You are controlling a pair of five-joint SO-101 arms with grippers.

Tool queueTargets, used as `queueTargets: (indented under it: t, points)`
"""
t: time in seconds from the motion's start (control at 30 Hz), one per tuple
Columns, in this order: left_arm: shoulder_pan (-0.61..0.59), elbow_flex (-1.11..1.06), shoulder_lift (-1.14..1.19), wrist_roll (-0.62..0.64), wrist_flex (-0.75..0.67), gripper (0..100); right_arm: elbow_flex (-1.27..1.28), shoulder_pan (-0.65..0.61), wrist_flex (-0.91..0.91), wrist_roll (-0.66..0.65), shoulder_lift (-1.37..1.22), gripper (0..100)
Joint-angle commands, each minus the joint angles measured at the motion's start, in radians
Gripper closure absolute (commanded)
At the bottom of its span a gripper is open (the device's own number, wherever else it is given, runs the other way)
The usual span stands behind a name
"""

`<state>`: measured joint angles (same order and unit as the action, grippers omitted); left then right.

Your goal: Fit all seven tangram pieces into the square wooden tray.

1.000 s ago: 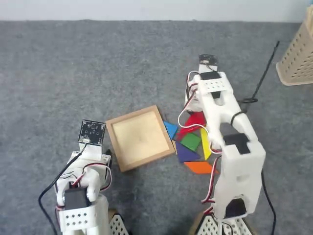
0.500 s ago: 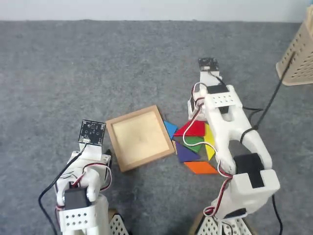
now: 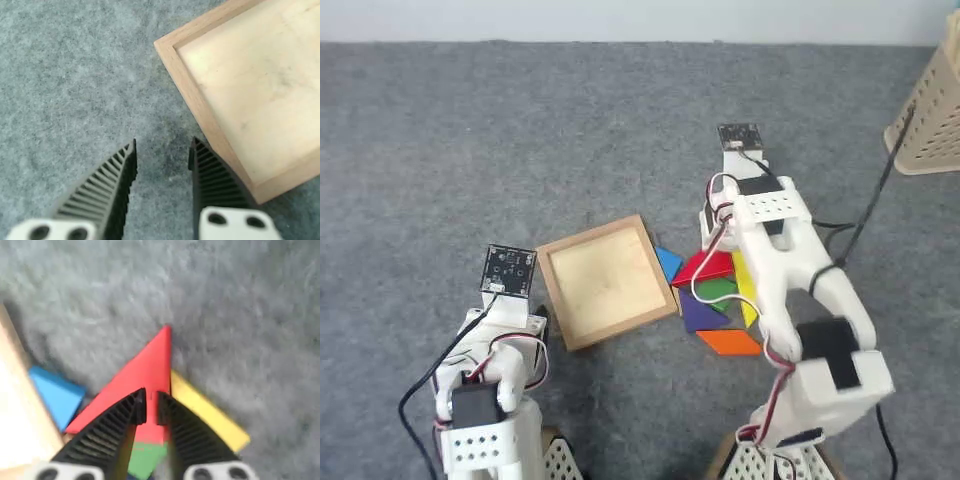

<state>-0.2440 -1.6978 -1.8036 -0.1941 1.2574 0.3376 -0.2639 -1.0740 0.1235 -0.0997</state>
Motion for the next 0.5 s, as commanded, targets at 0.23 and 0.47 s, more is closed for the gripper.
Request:
queueTargets:
  t: [0.23, 0.47]
  points:
    - [0.000, 0.012, -0.006, -0.005, 0.005, 83, 0.143, -0.070, 0.051, -0.021, 0.219, 71.7]
    - [0.000, 0.012, -0.006, -0.005, 0.005, 83, 0.069, -0.073, 0.073, -0.014, 0.015, 67.9]
